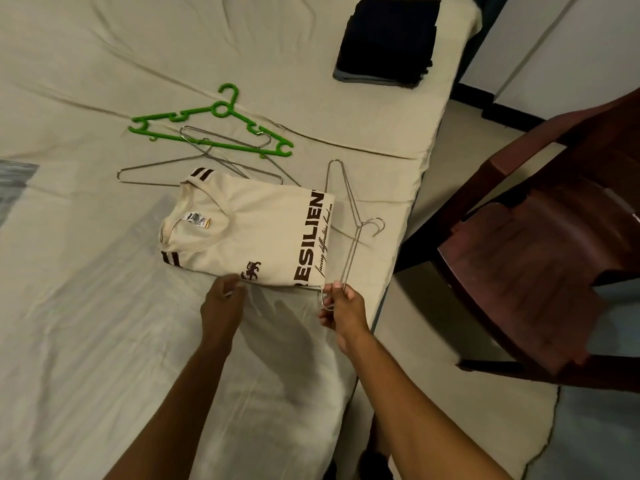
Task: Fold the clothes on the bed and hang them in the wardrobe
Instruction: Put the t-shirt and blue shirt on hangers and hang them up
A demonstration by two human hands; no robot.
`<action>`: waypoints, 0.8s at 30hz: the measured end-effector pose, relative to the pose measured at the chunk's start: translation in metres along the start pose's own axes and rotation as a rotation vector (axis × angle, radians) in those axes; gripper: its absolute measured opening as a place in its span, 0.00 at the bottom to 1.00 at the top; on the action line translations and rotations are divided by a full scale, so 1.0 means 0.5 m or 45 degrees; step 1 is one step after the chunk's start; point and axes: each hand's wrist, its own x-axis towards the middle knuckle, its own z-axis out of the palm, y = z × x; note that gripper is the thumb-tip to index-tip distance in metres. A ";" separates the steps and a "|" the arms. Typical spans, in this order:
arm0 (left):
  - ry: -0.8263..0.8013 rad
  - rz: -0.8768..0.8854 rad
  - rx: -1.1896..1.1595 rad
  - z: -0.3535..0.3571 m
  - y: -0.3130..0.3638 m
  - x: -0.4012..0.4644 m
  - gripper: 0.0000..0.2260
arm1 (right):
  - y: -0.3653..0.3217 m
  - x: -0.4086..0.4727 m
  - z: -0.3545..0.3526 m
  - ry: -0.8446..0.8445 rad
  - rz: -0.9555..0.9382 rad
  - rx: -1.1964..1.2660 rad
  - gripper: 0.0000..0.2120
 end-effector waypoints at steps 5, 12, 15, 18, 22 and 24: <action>0.063 0.025 -0.019 -0.007 0.020 0.009 0.14 | 0.019 -0.030 0.018 0.189 -0.097 0.204 0.17; 0.014 0.328 0.458 -0.007 0.025 0.054 0.28 | 0.019 -0.027 0.054 0.595 -0.554 0.118 0.20; -0.142 0.322 0.842 -0.007 0.028 0.076 0.36 | -0.007 -0.019 0.058 0.607 -0.748 0.072 0.24; -0.216 0.345 1.059 0.005 0.022 0.092 0.36 | -0.048 -0.018 0.051 0.586 -0.904 0.023 0.20; -0.258 0.348 1.026 0.036 0.047 0.079 0.37 | -0.113 -0.038 0.038 0.542 -0.985 -0.040 0.16; -0.276 0.378 0.958 0.056 0.068 0.060 0.38 | -0.156 -0.062 0.028 0.511 -0.999 -0.074 0.16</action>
